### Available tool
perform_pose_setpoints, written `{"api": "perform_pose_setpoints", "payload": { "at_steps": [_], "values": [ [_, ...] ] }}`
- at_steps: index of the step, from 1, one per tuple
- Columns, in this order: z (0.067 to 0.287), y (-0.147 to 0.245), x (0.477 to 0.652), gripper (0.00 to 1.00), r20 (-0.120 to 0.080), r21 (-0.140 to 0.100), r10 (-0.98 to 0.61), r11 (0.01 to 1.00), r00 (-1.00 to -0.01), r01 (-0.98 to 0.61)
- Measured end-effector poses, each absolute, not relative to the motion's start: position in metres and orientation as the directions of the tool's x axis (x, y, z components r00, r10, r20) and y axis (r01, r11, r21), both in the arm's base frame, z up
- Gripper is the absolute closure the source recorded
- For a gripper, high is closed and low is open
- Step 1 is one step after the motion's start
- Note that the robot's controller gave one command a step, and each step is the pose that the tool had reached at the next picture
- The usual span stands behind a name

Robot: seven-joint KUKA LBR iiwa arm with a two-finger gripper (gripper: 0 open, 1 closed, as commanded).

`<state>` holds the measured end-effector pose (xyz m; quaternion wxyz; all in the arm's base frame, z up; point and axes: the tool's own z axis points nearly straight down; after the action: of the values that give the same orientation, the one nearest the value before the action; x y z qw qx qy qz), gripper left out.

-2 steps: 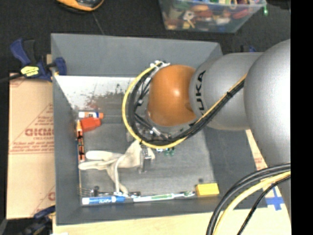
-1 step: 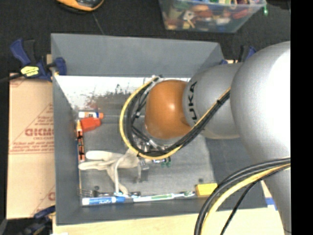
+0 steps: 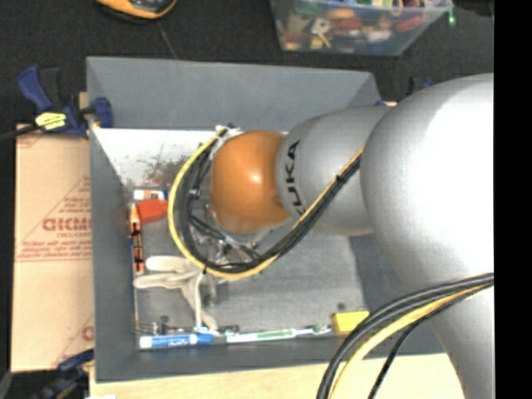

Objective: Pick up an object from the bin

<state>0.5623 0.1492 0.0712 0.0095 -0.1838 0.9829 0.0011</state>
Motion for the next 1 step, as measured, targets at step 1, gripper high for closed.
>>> {"api": "perform_pose_setpoints", "payload": {
  "at_steps": [1],
  "values": [
    [0.0769, 0.0975, 0.5523, 1.00, -0.005, 0.001, -0.152, 0.988, -0.988, -0.152]
  ]
}}
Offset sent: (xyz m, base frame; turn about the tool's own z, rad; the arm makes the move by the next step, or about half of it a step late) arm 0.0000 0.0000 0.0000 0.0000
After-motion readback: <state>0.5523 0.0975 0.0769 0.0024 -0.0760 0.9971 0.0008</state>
